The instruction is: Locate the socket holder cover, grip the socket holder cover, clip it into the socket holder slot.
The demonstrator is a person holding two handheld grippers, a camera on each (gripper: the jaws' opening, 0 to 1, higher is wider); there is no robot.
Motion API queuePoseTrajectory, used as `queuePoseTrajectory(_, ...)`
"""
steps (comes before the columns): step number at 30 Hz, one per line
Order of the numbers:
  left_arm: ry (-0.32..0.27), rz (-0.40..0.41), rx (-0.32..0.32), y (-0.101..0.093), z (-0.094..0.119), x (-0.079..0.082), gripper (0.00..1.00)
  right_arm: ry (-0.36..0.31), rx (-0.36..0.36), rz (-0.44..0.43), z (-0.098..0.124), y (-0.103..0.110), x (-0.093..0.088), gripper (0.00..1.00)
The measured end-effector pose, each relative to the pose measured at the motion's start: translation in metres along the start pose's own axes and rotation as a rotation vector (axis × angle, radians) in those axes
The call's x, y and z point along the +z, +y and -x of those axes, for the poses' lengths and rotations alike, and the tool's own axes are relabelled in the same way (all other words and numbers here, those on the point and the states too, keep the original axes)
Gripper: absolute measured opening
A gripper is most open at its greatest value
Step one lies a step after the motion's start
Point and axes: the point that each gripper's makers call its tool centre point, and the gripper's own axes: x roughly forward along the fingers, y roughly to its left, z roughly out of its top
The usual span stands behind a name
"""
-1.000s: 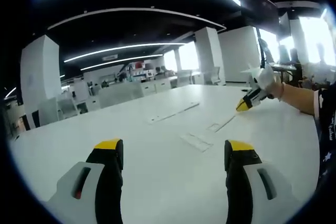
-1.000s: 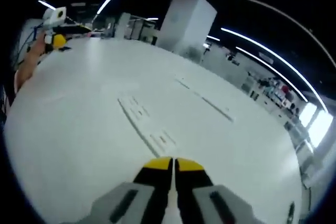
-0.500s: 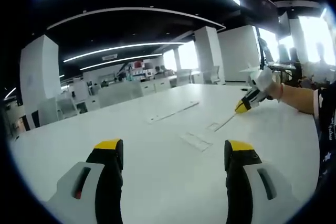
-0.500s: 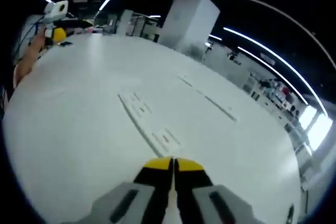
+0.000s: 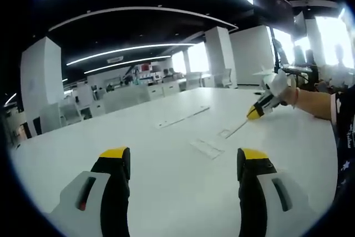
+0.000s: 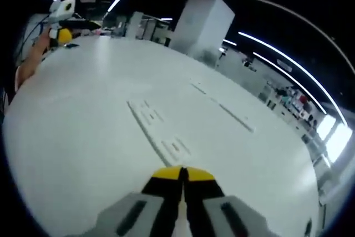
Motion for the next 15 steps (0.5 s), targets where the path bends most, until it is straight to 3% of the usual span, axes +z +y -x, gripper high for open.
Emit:
queuePoseTrajectory(13, 0.006, -0.002, -0.002, -0.001, -0.001, -0.001, 0.78, -0.003, -0.005, 0.017, -0.003, -0.005, 0.002, 0.04)
queuePoseTrajectory(15, 0.007, -0.002, -0.004, -0.001, -0.001, -0.001, 0.78, -0.004, -0.004, 0.017, -0.006, -0.014, 0.003, 0.04)
